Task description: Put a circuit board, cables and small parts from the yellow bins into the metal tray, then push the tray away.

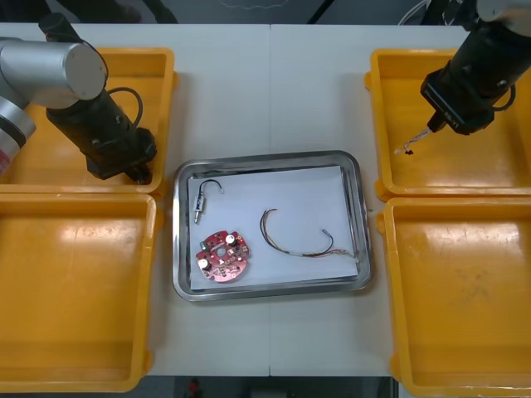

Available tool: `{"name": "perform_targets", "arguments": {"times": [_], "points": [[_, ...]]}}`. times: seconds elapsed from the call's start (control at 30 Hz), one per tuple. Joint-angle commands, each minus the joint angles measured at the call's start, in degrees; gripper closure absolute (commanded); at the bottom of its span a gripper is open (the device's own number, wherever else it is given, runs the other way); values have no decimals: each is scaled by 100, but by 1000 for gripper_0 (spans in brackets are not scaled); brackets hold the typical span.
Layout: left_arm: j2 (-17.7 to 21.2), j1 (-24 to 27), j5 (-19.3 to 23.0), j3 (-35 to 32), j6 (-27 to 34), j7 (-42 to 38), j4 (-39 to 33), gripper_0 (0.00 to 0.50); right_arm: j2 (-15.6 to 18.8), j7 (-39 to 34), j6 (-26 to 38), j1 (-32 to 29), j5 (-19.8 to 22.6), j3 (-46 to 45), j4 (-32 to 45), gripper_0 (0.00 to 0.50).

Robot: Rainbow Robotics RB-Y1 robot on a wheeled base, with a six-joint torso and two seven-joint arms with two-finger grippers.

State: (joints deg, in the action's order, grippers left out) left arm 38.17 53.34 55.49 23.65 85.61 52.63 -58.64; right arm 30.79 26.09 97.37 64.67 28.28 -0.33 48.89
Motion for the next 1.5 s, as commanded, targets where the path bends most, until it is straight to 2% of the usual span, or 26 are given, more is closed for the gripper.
{"name": "perform_targets", "arguments": {"times": [0.03, 0.2, 0.47, 0.57, 0.83, 1.0, 1.27, 1.37, 1.5], "points": [[41, 264, -3, -555, 166, 204, -95, 500, 331, 142, 590, 10, -42, -363, 798, 500], [208, 299, -161, -1030, 667, 283, -376, 500, 419, 274, 1263, -306, 37, -565, 1809, 500], [419, 299, -345, -1574, 1326, 274, -1158, 500, 445, 503, 1263, -781, 187, -679, 3294, 500], [446, 299, -407, -1697, 1590, 248, -1580, 500, 463, 573, 1263, -992, 363, -688, 3804, 500], [323, 299, -433, -1662, 2021, 45, -2600, 500, 612, 705, 1263, -1335, 1022, -679, 4753, 500], [120, 291, -504, -1284, 2109, -561, -3355, 500, 691, 819, 1263, -1572, 1602, -661, 5526, 500], [-108, 299, -530, -1109, 2109, -956, -3883, 500, 788, 977, 1263, -1756, 2305, -521, 6326, 500], [-108, 299, -521, -1109, 2109, -939, -3883, 500, 823, 1074, 1263, -1756, 2358, -222, 6546, 500], [-108, 291, -548, -1109, 2109, -921, -3883, 498, 823, 1698, 1263, -1756, 2314, 182, 6862, 500]]}}
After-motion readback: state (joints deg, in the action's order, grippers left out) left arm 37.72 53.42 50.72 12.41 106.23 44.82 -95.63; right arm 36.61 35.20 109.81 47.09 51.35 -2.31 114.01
